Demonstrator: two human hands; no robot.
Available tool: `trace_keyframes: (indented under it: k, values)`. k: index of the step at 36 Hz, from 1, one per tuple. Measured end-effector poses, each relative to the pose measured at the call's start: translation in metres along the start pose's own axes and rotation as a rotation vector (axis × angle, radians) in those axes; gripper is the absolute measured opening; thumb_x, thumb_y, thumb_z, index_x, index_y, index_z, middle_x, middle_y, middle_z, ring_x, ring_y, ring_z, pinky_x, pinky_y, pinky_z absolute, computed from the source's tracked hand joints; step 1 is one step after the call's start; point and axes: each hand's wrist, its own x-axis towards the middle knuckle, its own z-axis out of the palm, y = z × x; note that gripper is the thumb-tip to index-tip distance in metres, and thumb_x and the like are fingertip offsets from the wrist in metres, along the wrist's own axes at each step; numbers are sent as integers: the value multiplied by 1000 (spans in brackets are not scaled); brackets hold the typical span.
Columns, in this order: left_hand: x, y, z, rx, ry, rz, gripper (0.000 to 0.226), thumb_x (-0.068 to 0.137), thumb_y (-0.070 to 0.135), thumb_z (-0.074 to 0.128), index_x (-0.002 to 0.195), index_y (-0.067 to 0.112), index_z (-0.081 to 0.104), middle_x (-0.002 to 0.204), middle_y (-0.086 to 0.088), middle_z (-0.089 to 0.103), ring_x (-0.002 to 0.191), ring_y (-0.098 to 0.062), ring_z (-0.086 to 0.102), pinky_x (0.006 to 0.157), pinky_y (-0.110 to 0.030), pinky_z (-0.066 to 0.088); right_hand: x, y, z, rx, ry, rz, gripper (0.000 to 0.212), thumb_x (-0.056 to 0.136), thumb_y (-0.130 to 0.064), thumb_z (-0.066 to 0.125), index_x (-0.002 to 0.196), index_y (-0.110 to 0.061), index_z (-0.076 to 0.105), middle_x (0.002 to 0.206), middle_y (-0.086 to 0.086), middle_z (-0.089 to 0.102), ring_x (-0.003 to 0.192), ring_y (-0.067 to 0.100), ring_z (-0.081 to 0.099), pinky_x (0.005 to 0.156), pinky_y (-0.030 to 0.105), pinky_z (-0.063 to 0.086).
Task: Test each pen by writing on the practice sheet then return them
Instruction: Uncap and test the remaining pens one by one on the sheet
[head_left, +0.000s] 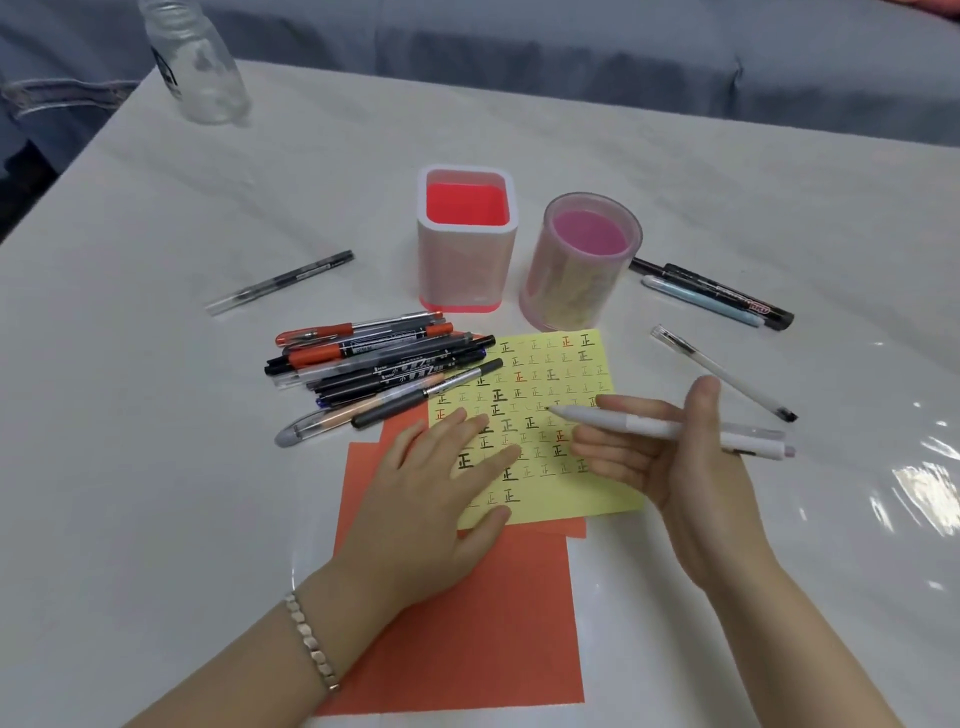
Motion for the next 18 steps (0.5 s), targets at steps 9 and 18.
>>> trace_keyframes:
  k: [9,18]
  values:
    - [0,-1,2,1,12,14,47,86,49,41,129,37,52,141,-3,46,135,-21,35,109,-44,19,-3,25,13,-157,67,-164,24,84,-12,65,71,-9,45,41,-5,49,42,5,45,44,14,35]
    - [0,-1,2,15,12,17,48,85,50,40,130,37,50,147,-1,37,139,-19,26,111,-46,14,-4,44,28,-207,153,-145,30,76,-18,74,62,-8,49,51,15,57,50,19,50,52,19,42]
